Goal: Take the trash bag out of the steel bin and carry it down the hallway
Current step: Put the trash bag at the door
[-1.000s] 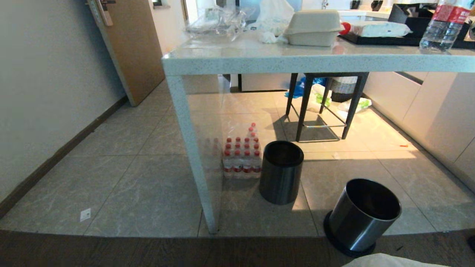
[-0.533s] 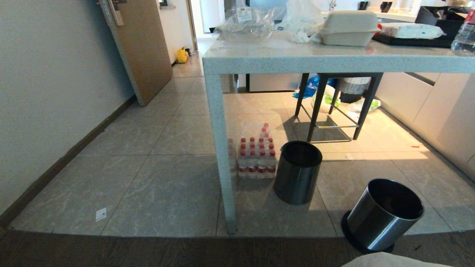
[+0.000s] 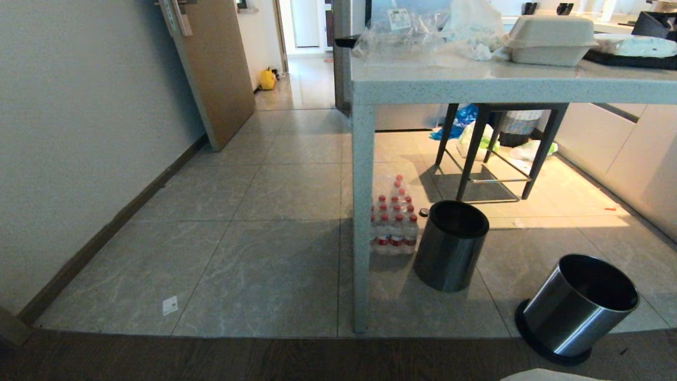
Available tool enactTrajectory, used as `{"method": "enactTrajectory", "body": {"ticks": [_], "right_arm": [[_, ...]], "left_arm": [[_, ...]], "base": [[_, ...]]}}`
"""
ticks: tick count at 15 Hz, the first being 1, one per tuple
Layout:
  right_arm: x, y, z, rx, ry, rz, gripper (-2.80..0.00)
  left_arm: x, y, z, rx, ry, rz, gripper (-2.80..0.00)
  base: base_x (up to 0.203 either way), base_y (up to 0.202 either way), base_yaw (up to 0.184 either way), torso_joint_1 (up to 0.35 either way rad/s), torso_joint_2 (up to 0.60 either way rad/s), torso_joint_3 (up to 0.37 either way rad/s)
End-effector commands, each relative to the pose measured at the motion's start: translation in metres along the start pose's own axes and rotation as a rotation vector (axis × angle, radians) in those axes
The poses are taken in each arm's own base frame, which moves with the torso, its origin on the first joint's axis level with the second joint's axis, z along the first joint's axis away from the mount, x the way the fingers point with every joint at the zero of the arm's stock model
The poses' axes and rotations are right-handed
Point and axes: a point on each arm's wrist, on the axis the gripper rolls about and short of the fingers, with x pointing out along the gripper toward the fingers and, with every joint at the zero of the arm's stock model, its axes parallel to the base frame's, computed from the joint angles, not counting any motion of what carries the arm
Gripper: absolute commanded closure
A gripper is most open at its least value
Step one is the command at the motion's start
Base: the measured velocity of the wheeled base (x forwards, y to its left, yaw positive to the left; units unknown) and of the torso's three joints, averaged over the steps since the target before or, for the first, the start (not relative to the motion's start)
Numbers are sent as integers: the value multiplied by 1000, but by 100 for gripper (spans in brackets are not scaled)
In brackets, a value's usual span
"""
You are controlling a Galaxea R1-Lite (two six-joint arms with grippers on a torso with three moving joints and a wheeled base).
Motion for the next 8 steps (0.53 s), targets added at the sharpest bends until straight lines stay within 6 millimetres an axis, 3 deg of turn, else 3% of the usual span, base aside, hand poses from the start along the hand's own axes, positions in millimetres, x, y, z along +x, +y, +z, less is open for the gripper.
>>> {"method": "enactTrajectory", "body": {"ticks": [1,8], "right_arm": [[0,0,0,-1,1,1,0],[0,0,0,-1,1,1,0]], "left_arm": [[0,0,0,0,0,0,0],[0,0,0,0,1,0,0]], "base": [[0,192,1,2,6,12],[0,192,0,4,2,1]]}}
